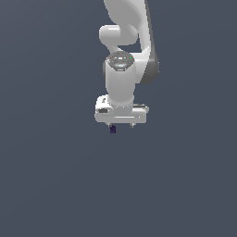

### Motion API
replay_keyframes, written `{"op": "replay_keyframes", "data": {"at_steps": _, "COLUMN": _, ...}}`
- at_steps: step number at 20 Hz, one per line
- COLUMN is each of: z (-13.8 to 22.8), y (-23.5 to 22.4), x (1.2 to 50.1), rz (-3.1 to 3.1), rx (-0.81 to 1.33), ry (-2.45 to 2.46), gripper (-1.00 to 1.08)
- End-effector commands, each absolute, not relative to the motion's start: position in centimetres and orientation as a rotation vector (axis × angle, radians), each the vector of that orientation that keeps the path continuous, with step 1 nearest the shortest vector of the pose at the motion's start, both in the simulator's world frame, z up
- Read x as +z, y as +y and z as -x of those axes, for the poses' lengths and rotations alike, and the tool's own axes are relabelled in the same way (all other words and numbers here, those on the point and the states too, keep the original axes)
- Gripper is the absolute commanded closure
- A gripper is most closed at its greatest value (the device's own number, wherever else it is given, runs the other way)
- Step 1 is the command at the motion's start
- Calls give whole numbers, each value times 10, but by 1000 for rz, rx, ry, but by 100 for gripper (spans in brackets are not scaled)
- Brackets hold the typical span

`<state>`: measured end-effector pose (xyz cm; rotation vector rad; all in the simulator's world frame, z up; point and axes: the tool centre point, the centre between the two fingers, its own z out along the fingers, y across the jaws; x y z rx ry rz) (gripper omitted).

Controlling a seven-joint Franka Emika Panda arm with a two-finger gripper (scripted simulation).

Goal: Pick up the object and move it to a goal position.

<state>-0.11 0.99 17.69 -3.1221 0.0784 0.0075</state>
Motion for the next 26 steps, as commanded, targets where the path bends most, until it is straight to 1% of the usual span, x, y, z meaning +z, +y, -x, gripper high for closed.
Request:
{"op": "replay_keyframes", "data": {"at_steps": 1, "z": 1, "y": 10, "x": 178, "rz": 3117, "rx": 6, "ry": 93, "gripper": -92}}
{"op": "replay_keyframes", "data": {"at_steps": 6, "z": 3, "y": 8, "x": 173, "rz": 3119, "rx": 6, "ry": 92, "gripper": -92}}
{"op": "replay_keyframes", "data": {"at_steps": 12, "z": 14, "y": 0, "x": 154, "rz": 3122, "rx": 5, "ry": 107, "gripper": -92}}
{"op": "replay_keyframes", "data": {"at_steps": 21, "z": 52, "y": -20, "x": 103, "rz": 3130, "rx": 2, "ry": 150, "gripper": -92}}
{"op": "replay_keyframes", "data": {"at_steps": 26, "z": 70, "y": -28, "x": 83, "rz": 3134, "rx": 1, "ry": 168, "gripper": -92}}
